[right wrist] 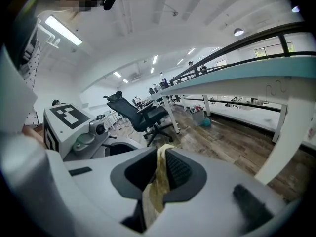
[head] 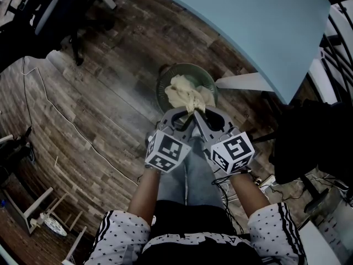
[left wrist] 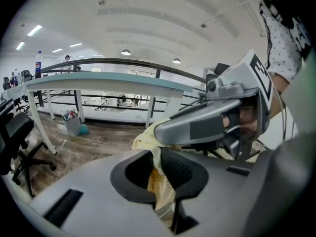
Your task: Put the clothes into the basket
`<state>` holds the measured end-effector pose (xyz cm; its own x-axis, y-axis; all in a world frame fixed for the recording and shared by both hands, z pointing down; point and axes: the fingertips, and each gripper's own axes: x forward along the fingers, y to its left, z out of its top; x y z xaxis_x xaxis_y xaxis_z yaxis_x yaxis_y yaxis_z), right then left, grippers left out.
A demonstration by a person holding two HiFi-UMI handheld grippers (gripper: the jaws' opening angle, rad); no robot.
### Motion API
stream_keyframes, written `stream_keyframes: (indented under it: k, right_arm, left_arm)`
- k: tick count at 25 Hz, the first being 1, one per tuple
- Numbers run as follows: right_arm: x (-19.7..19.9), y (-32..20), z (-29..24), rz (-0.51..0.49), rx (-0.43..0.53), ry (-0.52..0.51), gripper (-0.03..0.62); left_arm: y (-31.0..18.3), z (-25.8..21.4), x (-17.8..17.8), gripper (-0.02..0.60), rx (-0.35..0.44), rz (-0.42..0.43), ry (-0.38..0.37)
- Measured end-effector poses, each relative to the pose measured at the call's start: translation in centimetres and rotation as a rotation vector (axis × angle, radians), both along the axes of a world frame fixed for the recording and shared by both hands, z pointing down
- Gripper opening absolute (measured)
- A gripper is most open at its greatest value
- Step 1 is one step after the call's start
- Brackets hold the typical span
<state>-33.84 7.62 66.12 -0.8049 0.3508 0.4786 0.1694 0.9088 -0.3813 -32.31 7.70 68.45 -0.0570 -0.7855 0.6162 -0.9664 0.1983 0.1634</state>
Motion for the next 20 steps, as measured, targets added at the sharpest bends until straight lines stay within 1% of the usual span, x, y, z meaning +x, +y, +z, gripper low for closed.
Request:
stream_keyframes:
  k: [4, 10, 14, 20]
  right_arm:
    - [0.2, 0.2, 0.5, -0.007, 0.018, 0.024, 0.037]
    - [0.6, 0.3, 1.0, -0.011, 0.036, 0.052, 0.037]
    - [0.7, 0.3, 1.2, -0.015, 0.053, 0.064, 0.037]
    - [1.3, 0.4, 2.1, -0.050, 0.117, 0.107, 0.037]
  left_arm:
    - [0.4, 0.4, -0.2, 0.038, -0.051, 0.012, -0.039]
    - [0.9, 0.7, -0.6, 0.038, -0.081, 0.003, -0.046]
    - [1.1, 0.5, -0.9, 0.038, -0.085, -0.006, -0.051]
    - [1.4, 0.7, -1.4, 0.038, -0.093, -0.027, -0.067]
